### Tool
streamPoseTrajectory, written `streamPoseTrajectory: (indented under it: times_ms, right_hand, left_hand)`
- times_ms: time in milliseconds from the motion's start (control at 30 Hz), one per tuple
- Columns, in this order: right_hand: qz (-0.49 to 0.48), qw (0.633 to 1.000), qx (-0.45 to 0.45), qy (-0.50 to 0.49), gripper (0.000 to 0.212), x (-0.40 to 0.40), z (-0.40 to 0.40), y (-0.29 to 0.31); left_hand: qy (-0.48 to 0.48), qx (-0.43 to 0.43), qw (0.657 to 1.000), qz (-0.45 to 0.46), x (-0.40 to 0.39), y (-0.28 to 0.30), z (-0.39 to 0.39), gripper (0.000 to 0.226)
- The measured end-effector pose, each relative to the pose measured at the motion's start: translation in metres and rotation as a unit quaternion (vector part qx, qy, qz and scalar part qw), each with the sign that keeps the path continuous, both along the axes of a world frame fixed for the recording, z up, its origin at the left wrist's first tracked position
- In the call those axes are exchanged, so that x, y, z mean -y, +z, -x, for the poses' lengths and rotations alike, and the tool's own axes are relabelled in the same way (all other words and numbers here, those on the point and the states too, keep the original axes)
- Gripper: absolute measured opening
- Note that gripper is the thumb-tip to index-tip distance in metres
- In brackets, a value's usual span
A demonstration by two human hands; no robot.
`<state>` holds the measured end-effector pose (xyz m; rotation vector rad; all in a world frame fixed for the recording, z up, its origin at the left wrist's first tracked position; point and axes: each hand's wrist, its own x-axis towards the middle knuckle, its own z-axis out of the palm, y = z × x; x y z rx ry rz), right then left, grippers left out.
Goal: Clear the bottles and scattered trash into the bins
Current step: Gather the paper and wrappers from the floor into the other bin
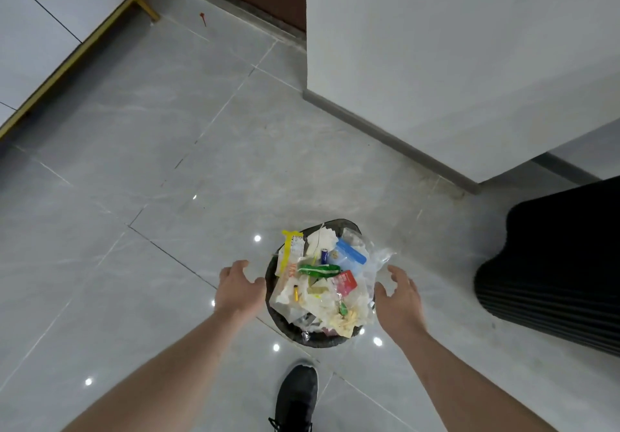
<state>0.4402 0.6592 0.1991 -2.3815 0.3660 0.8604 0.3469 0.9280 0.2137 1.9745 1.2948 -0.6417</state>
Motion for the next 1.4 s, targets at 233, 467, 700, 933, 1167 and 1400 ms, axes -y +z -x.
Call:
streamPoseTrajectory:
  times_ms: [233, 467, 700, 933, 1167, 1400]
  right_hand:
    - [-0.054, 0.984, -0.169, -0.021, 0.067, -0.009, -0.02, -0.049]
    - [-0.081, 0.981, -0.17, -0.053, 0.051, -0.006, -0.02, -0.037]
    - [-0.073, 0.982, -0.162, -0.069, 0.05, 0.051, 0.025, 0.03]
    - [-0.07, 0.976, -0.192, -0.076, 0.048, 0.141, 0.095, 0.115]
    - [-0.046, 0.969, -0.21, -0.119, 0.045, 0.254, 0.181, 0.161]
    - [-0.015, 0.958, -0.2, -0.205, 0.047, 0.38, 0.261, 0.154]
  left_hand:
    - [0.118, -0.015, 0.982, 0.148, 0.017, -0.046, -0.007, 0.048]
    - [0.2, 0.025, 0.958, 0.204, 0.033, -0.035, -0.002, 0.049]
    - [0.202, 0.04, 0.959, 0.192, 0.083, 0.021, 0.036, 0.044]
    - [0.199, 0.058, 0.959, 0.191, 0.174, 0.094, 0.11, 0.049]
    - [0.176, 0.034, 0.962, 0.206, 0.28, 0.138, 0.185, 0.062]
    - [0.122, 0.019, 0.96, 0.253, 0.394, 0.121, 0.243, 0.066]
